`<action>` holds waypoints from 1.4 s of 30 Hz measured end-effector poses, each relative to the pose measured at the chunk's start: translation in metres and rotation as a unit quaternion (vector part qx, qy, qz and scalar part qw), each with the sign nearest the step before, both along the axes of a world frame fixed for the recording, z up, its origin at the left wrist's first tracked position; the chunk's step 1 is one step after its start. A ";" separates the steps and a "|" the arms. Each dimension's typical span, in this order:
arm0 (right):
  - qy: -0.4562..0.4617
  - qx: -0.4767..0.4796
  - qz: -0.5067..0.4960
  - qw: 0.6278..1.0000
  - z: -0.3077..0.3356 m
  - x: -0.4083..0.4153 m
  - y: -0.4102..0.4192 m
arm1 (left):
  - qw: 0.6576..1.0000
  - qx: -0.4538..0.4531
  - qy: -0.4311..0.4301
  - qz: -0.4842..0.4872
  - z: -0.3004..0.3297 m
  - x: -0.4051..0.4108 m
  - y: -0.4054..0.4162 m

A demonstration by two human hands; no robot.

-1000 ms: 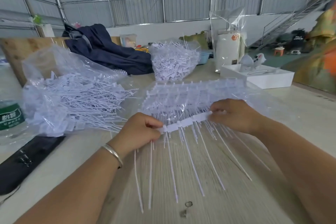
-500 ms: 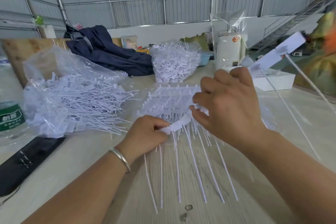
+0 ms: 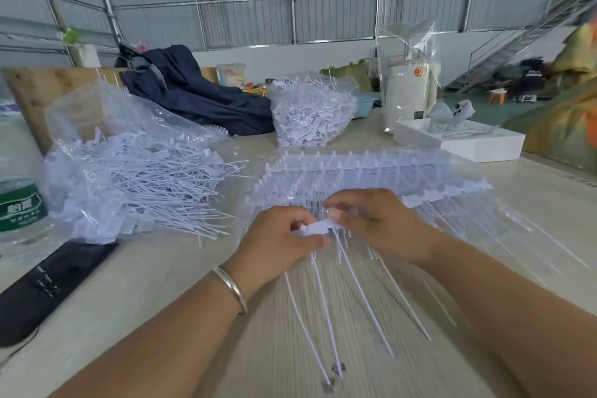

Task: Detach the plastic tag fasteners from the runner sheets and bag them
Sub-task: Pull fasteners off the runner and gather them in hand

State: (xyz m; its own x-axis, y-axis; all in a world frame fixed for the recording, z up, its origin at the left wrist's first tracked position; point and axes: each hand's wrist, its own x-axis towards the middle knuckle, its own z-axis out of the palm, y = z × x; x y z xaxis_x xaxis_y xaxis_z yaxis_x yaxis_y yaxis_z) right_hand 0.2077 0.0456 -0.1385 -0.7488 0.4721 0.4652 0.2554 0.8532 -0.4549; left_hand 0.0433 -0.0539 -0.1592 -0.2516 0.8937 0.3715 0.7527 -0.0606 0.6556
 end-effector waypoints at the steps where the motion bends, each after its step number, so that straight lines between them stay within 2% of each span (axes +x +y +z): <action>1: -0.005 -0.038 0.012 0.999 -0.002 -0.003 -0.002 | 1.000 0.003 -0.028 -0.010 0.000 0.000 0.001; 6: -0.014 -0.085 -0.025 0.996 -0.002 0.003 0.008 | 0.986 -0.023 -0.164 -0.019 0.009 -0.007 -0.002; 9: -0.013 -0.095 -0.048 0.994 -0.006 0.008 0.011 | 0.981 -0.044 -0.188 0.008 0.012 -0.015 -0.004; 13: -0.005 -0.106 -0.056 0.993 -0.010 0.002 0.011 | 0.979 -0.058 -0.194 -0.014 0.008 -0.015 -0.005; 16: 0.031 -0.166 -0.023 0.985 -0.009 0.000 0.009 | 0.961 -0.049 -0.265 -0.064 0.007 -0.013 -0.005; 19: 0.073 -0.231 0.048 0.969 0.001 0.006 0.005 | 0.914 -0.053 -0.378 -0.135 0.010 -0.011 -0.006; 22: 0.091 -0.291 0.119 0.945 0.013 0.013 0.000 | 0.840 -0.092 -0.491 -0.211 0.012 -0.006 -0.006; 24: 0.087 -0.310 0.162 0.933 0.016 0.013 -0.004 | 0.791 -0.128 -0.536 -0.268 0.010 -0.001 -0.006; 26: 0.069 -0.316 0.184 0.928 0.015 0.012 -0.007 | 0.768 -0.152 -0.544 -0.303 0.008 0.003 -0.005; 28: 0.069 -0.311 0.177 0.931 0.015 0.013 -0.008 | 0.787 -0.148 -0.526 -0.288 0.007 0.004 -0.005; 30: 0.113 -0.300 0.142 0.936 0.017 0.013 -0.007 | 0.803 -0.130 -0.523 -0.256 0.012 0.003 -0.004; 34: 0.163 -0.234 0.056 0.957 0.016 0.013 0.000 | 0.796 -0.098 -0.571 -0.175 0.020 0.000 -0.002; 36: 0.152 -0.214 0.041 0.964 0.014 0.012 0.000 | 0.798 -0.088 -0.578 -0.147 0.020 -0.001 -0.002; 39: 0.117 -0.204 0.012 0.972 0.009 0.008 0.003 | 0.833 -0.062 -0.540 -0.103 0.018 -0.001 -0.001; 42: 0.075 -0.168 -0.007 0.983 0.003 0.006 0.005 | 0.850 -0.051 -0.521 -0.065 0.015 0.002 0.001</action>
State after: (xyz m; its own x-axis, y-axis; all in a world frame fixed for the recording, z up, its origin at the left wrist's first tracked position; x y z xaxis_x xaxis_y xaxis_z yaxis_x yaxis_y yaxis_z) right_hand 0.2134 0.0502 -0.1359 -0.6760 0.6278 0.3858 0.1753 0.6456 -0.7433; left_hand 0.0456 -0.0525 -0.1442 -0.2931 0.9533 -0.0724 -0.2476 -0.0026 0.9689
